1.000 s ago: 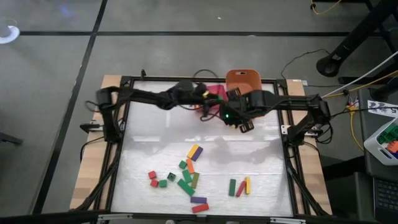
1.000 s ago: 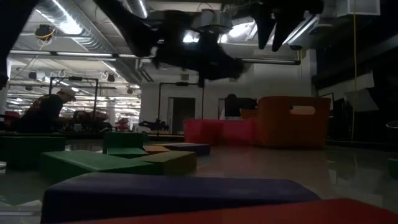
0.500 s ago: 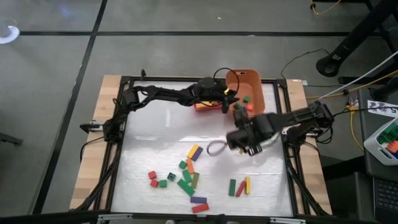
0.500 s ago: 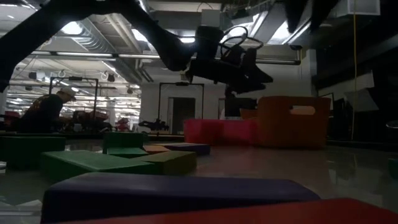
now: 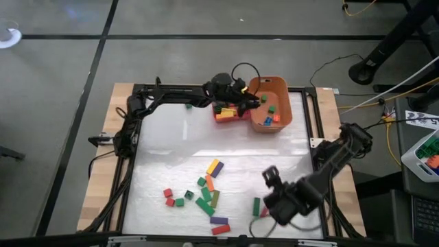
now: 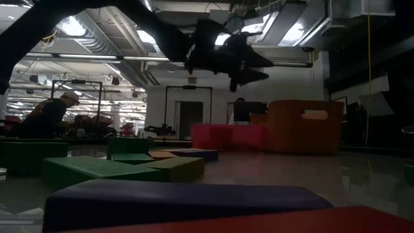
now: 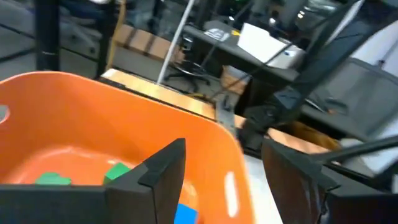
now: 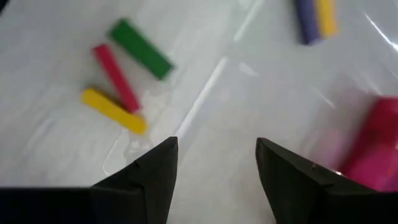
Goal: Sort blocks by size
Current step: Put the large yellow block into the pink bin
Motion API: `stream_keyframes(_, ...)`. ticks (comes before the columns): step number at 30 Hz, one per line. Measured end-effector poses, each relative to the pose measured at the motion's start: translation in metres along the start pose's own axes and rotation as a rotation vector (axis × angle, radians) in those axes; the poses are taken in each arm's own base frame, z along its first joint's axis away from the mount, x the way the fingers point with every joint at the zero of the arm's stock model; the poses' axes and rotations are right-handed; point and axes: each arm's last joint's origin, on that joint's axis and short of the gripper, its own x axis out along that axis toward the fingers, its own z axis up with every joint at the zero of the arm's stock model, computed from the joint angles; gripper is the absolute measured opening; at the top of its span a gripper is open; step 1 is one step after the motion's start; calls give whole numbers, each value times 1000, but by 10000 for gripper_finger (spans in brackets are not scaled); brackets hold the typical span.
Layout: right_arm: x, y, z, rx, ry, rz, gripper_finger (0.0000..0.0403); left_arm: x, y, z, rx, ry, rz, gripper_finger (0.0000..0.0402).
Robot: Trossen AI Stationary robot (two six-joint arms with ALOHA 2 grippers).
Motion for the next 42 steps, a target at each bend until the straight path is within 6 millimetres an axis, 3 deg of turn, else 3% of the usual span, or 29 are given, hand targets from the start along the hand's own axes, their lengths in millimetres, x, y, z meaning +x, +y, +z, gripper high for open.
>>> stream_keyframes(7, 49, 47, 2, -65, -58, 103, 214, -29, -30, 28, 67, 126, -26, 186)
stream_keyframes(12, 72, 64, 0, -73, -122, 173, 214, -49, -58, 37, 98, 233, -41, 186)
stream_keyframes(17, 78, 72, -4, -95, -123, 204, 214, -65, -84, 43, 97, 308, -66, 186)
stream_keyframes(27, 95, 89, -8, -265, -83, 220, 214, -70, -124, 34, 190, 405, -145, 186)
stream_keyframes(42, 119, 96, -9, -373, 4, 200, 209, -67, -138, 27, 188, 443, -170, 161)
